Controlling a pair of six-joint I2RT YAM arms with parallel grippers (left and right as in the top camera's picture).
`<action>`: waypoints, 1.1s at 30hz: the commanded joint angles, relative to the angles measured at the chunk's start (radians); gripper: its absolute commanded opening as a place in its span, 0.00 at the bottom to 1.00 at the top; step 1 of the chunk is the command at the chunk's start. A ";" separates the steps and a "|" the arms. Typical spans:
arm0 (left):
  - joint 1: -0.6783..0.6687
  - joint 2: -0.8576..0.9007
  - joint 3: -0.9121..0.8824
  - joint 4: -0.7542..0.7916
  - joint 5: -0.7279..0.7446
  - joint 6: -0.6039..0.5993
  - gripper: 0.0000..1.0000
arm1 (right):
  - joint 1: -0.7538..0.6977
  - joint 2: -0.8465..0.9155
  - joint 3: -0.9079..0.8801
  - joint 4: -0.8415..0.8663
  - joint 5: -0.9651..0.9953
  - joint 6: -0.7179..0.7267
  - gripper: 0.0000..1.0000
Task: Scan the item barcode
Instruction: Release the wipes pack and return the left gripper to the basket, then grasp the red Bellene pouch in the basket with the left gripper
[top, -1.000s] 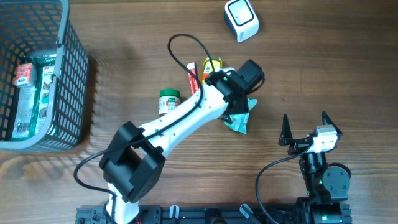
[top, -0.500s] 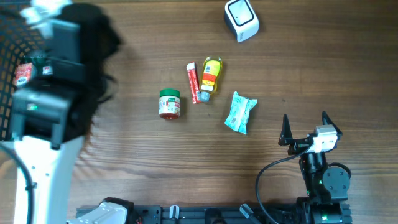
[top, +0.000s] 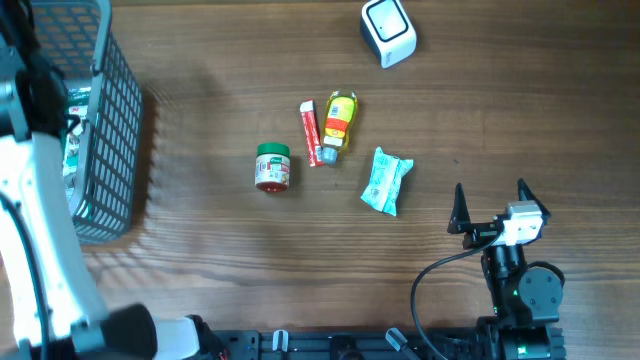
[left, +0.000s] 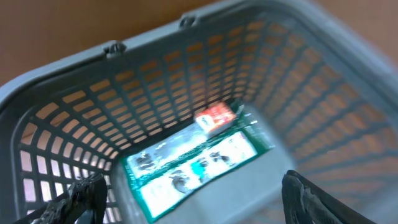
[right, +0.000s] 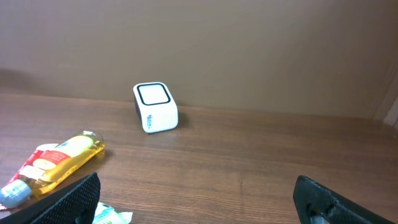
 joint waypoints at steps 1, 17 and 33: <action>0.066 0.101 -0.005 0.029 0.172 0.151 0.75 | -0.003 -0.003 -0.001 0.006 0.019 -0.017 1.00; 0.200 0.396 -0.006 0.188 0.228 0.412 0.70 | -0.003 -0.003 -0.001 0.006 0.019 -0.018 1.00; 0.230 0.619 -0.007 0.335 0.203 0.566 0.64 | -0.003 -0.003 -0.001 0.006 0.019 -0.018 1.00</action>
